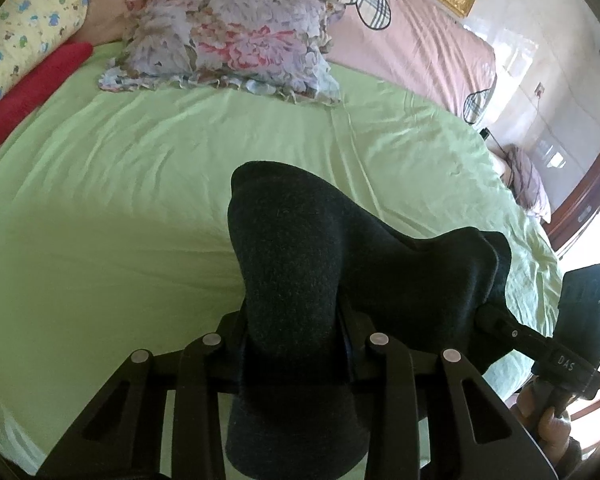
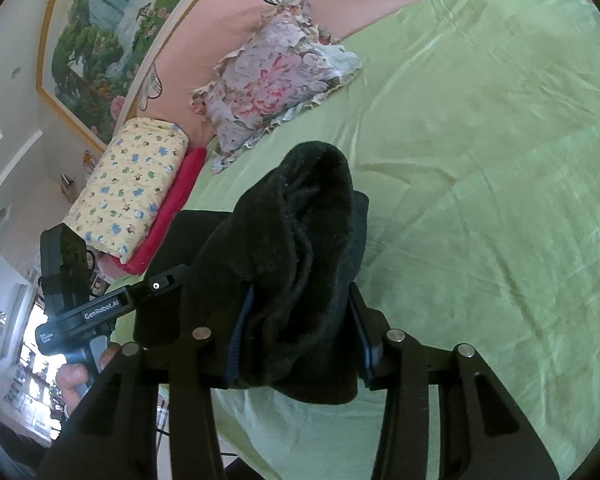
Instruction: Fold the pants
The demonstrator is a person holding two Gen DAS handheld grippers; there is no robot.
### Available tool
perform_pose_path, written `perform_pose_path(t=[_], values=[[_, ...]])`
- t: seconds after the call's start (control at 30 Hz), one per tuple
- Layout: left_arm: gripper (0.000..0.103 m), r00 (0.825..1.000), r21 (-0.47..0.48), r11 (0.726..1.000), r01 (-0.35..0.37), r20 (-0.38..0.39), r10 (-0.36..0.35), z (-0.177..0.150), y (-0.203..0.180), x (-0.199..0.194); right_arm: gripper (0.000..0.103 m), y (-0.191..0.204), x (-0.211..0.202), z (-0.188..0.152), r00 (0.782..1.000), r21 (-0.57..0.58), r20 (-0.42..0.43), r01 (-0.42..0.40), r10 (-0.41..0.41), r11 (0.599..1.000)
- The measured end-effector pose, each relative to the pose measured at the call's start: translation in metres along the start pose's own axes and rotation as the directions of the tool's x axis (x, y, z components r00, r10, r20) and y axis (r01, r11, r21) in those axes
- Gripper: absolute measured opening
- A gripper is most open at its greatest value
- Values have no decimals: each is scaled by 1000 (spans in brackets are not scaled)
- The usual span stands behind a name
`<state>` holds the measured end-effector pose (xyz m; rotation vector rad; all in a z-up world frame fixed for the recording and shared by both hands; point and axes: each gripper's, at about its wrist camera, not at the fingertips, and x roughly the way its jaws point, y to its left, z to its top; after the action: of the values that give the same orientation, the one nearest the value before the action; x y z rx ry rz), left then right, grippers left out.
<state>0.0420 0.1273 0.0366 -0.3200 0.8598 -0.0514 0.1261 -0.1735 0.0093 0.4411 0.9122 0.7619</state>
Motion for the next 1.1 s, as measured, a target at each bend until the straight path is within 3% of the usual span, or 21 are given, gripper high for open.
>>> perform_pose_path(t=[0.63,1.1], values=[[34,983,-17,994,-108,148,109,12,17,-63,45,49,14,21,996,-104,17,-82,85,991],[34,947,-84,966,-244,194,256,46,56,-63,45,84,69,59,992,-197,-10,-124,125,973]])
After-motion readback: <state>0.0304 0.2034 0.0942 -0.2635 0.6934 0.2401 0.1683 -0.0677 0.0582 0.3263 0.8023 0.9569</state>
